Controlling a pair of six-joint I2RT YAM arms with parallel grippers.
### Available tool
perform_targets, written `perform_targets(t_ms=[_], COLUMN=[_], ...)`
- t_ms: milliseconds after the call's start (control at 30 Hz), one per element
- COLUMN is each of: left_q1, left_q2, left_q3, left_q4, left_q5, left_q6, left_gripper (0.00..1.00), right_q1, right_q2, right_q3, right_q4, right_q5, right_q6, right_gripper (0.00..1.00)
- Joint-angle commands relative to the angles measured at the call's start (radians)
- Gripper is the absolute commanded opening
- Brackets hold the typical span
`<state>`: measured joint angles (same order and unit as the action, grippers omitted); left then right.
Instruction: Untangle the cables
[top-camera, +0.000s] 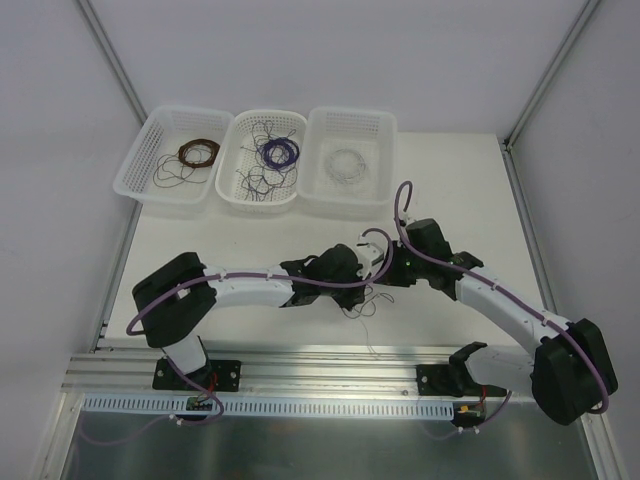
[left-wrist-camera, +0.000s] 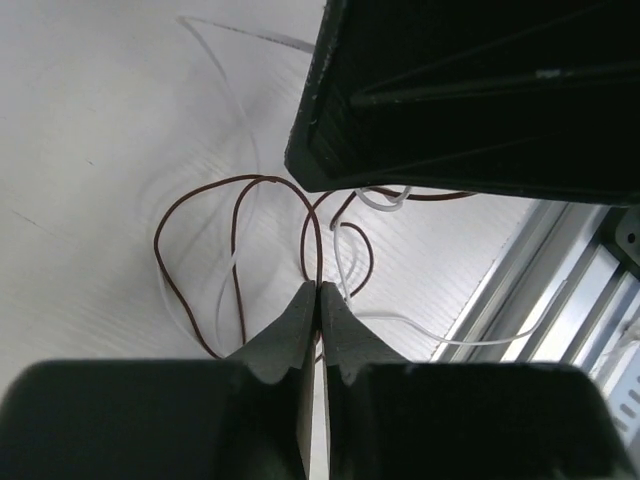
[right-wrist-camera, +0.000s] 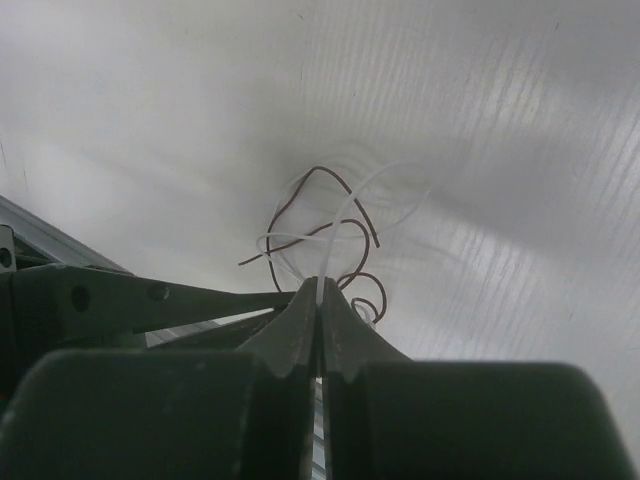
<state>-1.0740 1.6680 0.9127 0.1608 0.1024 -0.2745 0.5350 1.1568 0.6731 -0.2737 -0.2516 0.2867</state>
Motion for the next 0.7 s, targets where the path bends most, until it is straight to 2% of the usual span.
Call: perform_targets(t_ms=[0,100,233,333,433,500,667], left_q1=[-0.007,-0.007,0.014,0.101,0.251,0.357,0.563], left_q2=[-0.033,-0.117,-0.259,-0.402,-0.596,-0.668,-0.812], left_q3=[0.017,-0.007,-0.015,-0.032,-0.037,-0.02,0.121], left_q4=[0.039,0.004,-0.156,-0.254,-0.41,-0.47,-0.674], left_q5=[-0.035,-0.098,-0.331,-0.368,-0.349,-0.352,-0.374], left_q6=[-0.006,-0.012,-0.023,-0.052,-0.098,-0.097,-0.057], left_gripper=[0.0,0.0,0.0,0.0,0.0,0.0,0.0], right_q1=[0.006,-0.001,-0.078,-0.128,-0.165,-0.181,-0.21], right_q2=[-0.017,-0.046,-0.103,-0.14,-0.169,-0.174,-0.174], right_q3=[0.006,-0.001,-0.024,0.003,0.038,0.055,0.085], right_q4=[-0.01,-0.067,-0.142,-0.223,-0.294,-0.315,-0.366], right_q5=[0.012,0.072,0.094,0.098,0.135,0.144,0.167], right_q6=[-0.012,-0.035,-0.055,-0.092,-0.126,-0.139,-0.159], right_gripper=[0.01,0.01,0.01,0.01,0.01,0.01,0.01])
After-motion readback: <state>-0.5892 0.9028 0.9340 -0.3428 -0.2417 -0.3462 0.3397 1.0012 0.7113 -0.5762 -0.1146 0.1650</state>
